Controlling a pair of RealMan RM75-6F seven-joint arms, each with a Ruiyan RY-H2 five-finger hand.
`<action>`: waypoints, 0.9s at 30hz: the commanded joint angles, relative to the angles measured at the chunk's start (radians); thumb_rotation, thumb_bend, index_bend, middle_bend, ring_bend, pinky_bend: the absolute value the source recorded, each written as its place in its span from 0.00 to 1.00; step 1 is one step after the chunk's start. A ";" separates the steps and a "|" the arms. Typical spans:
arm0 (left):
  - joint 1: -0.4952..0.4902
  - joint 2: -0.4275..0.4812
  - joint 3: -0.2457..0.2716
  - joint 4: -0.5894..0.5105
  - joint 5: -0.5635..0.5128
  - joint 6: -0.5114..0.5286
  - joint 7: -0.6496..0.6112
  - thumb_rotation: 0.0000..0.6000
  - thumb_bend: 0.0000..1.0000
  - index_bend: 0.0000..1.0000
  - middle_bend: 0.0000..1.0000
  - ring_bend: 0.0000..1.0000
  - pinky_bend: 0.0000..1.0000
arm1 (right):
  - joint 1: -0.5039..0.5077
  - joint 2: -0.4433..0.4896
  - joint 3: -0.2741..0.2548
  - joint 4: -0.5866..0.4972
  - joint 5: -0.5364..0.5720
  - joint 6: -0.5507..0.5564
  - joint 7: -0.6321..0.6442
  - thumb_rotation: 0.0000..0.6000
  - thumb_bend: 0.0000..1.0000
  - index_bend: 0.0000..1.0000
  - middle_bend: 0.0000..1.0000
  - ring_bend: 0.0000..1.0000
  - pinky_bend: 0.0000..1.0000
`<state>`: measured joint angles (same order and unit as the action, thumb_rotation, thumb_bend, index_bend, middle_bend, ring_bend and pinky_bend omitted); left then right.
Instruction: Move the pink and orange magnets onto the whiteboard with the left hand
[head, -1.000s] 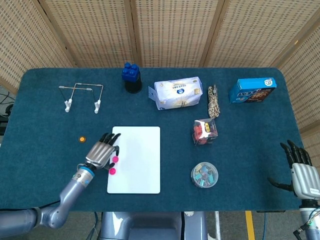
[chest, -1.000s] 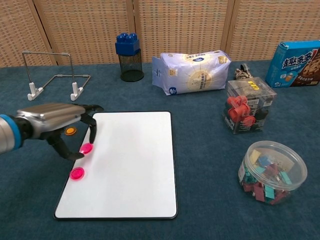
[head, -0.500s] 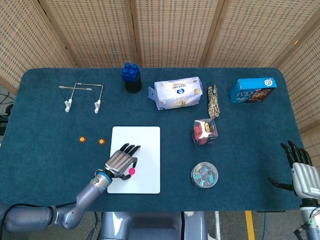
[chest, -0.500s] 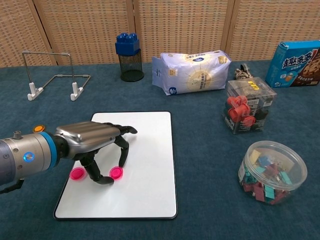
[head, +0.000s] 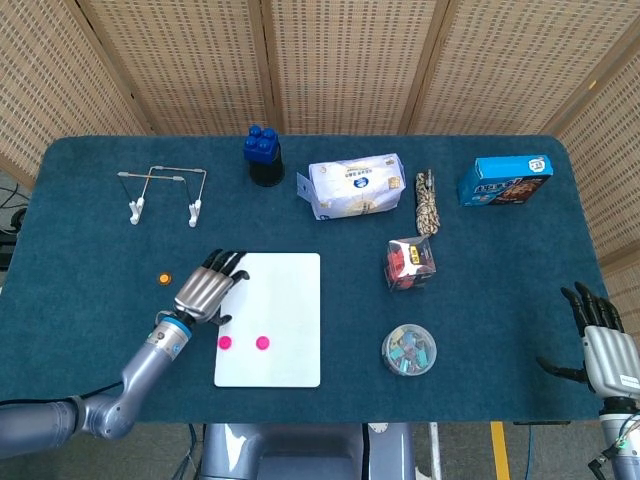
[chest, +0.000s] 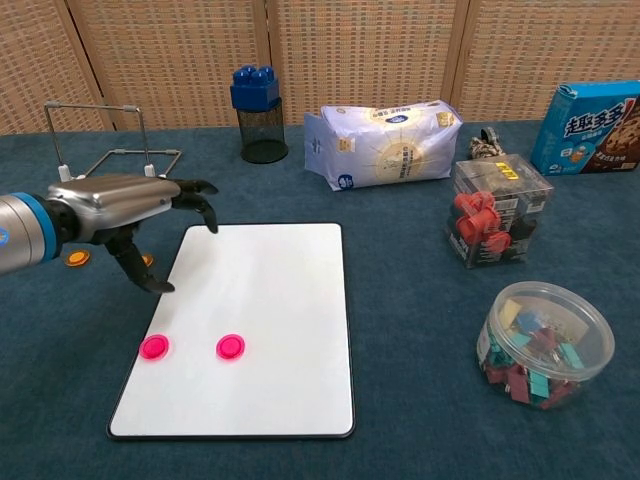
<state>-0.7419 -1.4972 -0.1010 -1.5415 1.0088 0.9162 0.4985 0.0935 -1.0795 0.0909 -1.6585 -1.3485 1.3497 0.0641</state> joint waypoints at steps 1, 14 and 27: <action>0.002 0.008 -0.010 0.083 -0.045 -0.025 -0.032 1.00 0.31 0.33 0.00 0.00 0.00 | 0.000 0.001 -0.001 -0.001 -0.001 -0.001 0.000 1.00 0.16 0.00 0.00 0.00 0.00; 0.009 -0.048 0.002 0.247 -0.036 -0.079 -0.125 1.00 0.32 0.35 0.00 0.00 0.00 | 0.002 0.006 -0.002 -0.006 0.004 -0.009 0.000 1.00 0.17 0.00 0.00 0.00 0.00; 0.016 -0.098 -0.003 0.327 -0.042 -0.072 -0.130 1.00 0.32 0.39 0.00 0.00 0.00 | 0.004 0.010 -0.004 -0.007 0.006 -0.016 0.006 1.00 0.16 0.00 0.00 0.00 0.00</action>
<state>-0.7259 -1.5937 -0.1030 -1.2156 0.9679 0.8446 0.3683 0.0973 -1.0694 0.0873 -1.6650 -1.3426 1.3339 0.0703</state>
